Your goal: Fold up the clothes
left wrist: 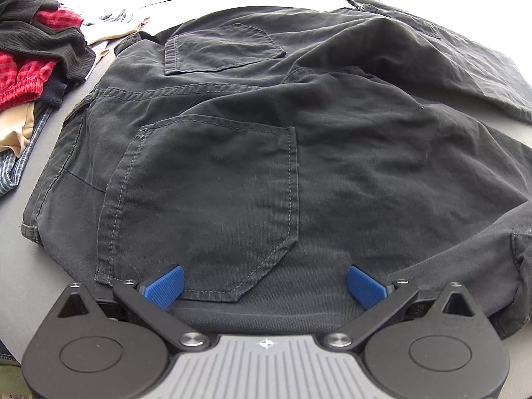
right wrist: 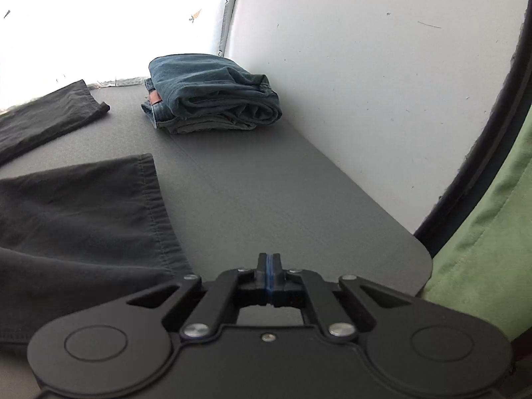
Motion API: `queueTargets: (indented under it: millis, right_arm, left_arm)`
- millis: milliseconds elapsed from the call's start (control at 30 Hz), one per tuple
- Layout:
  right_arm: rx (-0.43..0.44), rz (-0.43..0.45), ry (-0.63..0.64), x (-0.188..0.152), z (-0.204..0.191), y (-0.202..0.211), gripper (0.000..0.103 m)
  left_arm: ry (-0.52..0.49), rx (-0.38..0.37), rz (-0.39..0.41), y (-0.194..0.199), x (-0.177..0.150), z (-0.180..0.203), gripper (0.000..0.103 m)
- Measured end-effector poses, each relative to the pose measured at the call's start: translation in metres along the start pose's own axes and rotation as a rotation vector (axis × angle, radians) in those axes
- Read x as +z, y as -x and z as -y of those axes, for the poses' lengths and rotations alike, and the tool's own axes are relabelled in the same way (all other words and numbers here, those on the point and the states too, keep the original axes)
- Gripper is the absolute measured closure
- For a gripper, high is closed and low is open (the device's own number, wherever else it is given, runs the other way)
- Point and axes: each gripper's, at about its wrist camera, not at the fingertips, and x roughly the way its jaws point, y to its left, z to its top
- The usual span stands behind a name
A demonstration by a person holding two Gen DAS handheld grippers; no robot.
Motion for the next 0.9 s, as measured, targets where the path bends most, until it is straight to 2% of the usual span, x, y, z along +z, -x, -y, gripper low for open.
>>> queueTargets:
  millis: [67,133,233,333,467,600,733,833,900]
  right_arm:
    - [0.019,-0.043,-0.056,-0.004,0.01,-0.005,0.103]
    - [0.057,-0.028,-0.087,-0.004,0.008,0.0,0.103]
    - [0.184,-0.012,-0.089,0.0,-0.019,0.009,0.102]
    - [0.312,-0.012,-0.054,0.006,-0.07,0.014,0.102]
    - [0.488,-0.012,-0.048,0.021,-0.137,0.025,0.101]
    - [0.658,0.012,0.037,0.038,-0.216,0.048,0.099]
    - [0.793,0.037,0.157,0.041,-0.284,0.07,0.093]
    - [0.858,0.013,0.236,0.029,-0.317,0.08,0.092]
    - [0.875,-0.022,0.281,0.013,-0.324,0.082,0.092]
  left_arm:
    - [0.026,0.002,-0.02,0.005,0.002,0.0,0.002]
    - [0.093,-0.075,0.023,0.018,0.007,0.0,0.003]
    - [0.168,-0.173,0.098,0.037,0.024,0.009,0.003]
    - [0.118,-0.204,0.132,0.039,0.045,0.048,0.002]
    - [0.009,-0.175,0.069,0.018,0.059,0.114,0.003]
    - [-0.108,-0.127,-0.006,0.001,0.04,0.158,0.003]
    - [-0.158,-0.106,-0.038,-0.002,0.004,0.168,0.003]
    - [-0.165,-0.11,-0.014,0.005,-0.017,0.162,0.002]
    - [-0.171,-0.106,0.003,0.006,-0.025,0.161,0.002]
